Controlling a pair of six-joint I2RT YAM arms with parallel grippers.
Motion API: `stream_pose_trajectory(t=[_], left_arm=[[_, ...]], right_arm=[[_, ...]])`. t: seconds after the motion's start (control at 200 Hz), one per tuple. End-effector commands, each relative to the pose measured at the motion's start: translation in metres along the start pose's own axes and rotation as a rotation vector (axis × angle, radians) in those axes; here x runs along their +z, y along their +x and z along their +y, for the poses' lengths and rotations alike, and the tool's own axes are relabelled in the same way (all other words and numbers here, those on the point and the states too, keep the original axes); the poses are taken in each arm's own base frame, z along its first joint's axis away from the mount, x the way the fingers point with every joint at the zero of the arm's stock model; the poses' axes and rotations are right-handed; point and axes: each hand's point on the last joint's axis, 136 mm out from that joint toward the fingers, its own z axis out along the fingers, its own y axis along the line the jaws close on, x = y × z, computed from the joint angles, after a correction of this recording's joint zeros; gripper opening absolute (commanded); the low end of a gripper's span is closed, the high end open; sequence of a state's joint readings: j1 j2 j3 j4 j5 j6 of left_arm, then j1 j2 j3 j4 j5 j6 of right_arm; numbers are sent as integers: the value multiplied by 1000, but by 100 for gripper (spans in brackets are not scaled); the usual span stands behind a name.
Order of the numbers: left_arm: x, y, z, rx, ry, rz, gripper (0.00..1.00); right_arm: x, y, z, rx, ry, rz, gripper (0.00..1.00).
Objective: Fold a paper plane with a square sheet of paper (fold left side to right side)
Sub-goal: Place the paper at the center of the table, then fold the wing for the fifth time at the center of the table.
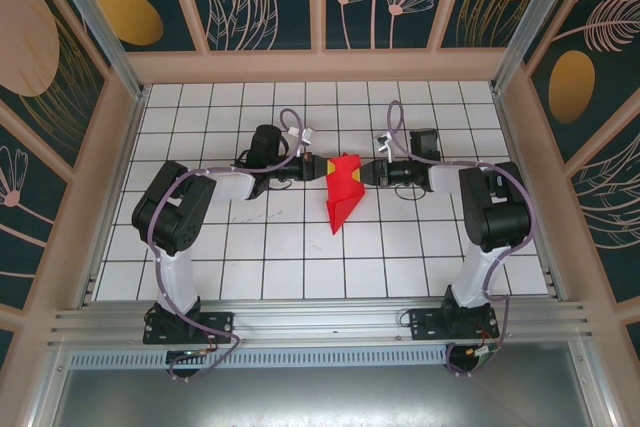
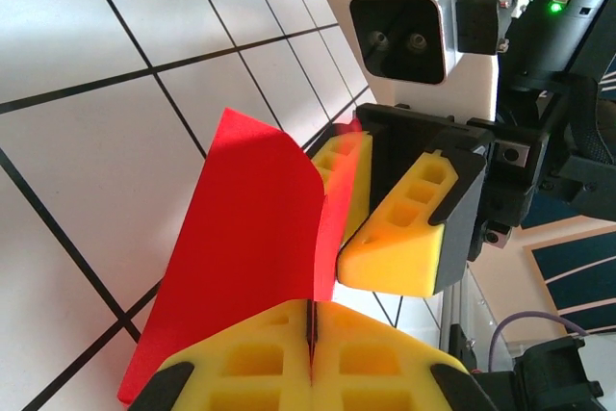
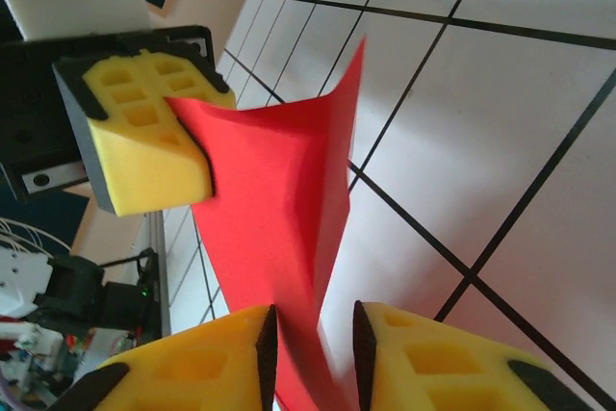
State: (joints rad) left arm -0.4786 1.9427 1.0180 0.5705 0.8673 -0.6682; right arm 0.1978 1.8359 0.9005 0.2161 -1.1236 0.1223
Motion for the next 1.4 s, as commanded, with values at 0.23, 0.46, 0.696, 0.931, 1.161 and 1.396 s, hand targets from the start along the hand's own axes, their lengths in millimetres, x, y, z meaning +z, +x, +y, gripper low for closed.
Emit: stream_pose_trajectory(t=[0.23, 0.46, 0.696, 0.931, 1.161, 1.396], left_arm=[[-15, -18, 20, 114, -212, -30, 65], [-59, -41, -10, 283, -392, -118, 69], [-51, 33, -38, 395, -493, 27, 67], [-31, 82, -43, 408, -533, 110, 68], [-4, 101, -18, 426, -668, 184, 69], [15, 101, 6, 446, -815, 211, 68]], right_arm=[[-9, -7, 3, 17, 84, 2, 0], [-9, -5, -8, 190, 228, -7, 0], [10, -8, -5, 316, 280, 36, 0], [28, -11, -12, 387, 356, 80, 0], [34, -9, -18, 427, 374, 94, 0], [37, -6, -21, 442, 377, 105, 0]])
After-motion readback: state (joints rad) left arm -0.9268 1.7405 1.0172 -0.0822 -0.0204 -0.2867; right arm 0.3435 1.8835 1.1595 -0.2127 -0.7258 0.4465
